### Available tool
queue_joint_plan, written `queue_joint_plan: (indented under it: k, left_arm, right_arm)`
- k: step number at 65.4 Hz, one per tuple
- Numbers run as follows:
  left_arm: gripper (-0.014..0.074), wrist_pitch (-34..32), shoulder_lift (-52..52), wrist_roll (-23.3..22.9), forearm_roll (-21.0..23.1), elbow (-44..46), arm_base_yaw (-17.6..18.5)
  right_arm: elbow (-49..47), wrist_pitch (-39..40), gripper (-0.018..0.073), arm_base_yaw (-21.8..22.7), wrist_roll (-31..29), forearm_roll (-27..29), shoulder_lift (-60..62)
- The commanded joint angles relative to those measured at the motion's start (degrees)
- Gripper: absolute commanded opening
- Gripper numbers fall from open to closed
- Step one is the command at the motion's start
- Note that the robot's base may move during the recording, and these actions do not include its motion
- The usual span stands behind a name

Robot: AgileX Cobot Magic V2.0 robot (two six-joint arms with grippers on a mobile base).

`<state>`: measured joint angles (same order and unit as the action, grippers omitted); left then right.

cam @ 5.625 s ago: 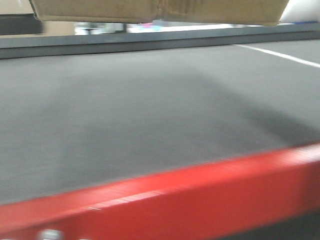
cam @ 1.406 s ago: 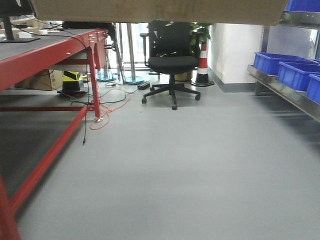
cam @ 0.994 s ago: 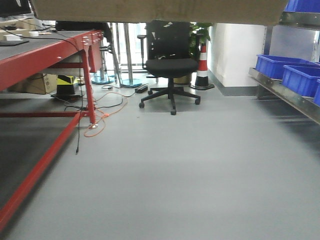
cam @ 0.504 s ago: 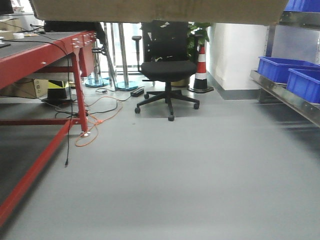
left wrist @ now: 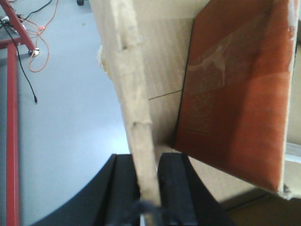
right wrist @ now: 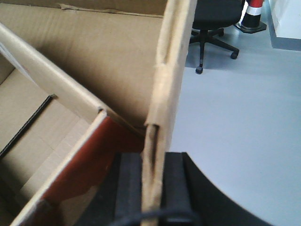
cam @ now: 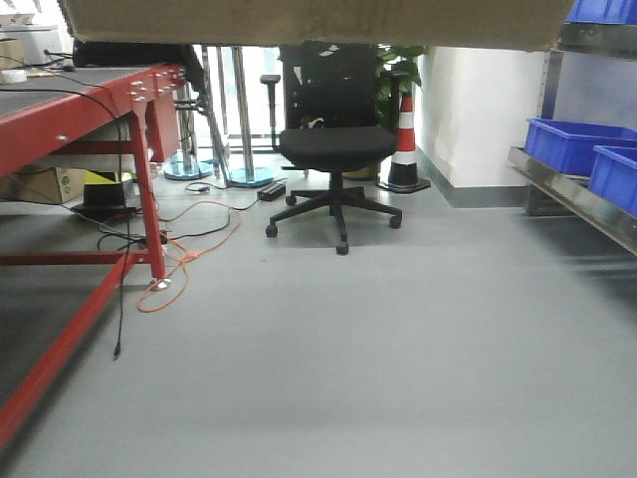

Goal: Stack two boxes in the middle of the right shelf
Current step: 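Hold the boxes and turn the base toward the steel shelf rack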

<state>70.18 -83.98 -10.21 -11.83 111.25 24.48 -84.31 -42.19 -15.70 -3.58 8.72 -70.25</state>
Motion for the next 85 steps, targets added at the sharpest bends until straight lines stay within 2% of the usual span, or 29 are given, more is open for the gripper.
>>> queue_joint_plan:
  k: [1, 85]
  left_arm:
    - [-0.0111, -1.3, 0.8, 0.3, -1.9, 0.4, 0.0]
    - [-0.0111, -1.3, 0.8, 0.3, -1.9, 0.4, 0.0]
  right_arm:
    - [-1.1, 3.7, -0.0154, 0.3, -1.0, -2.0, 0.7]
    - [-1.1, 3.7, -0.0154, 0.3, -1.0, -2.0, 0.7]
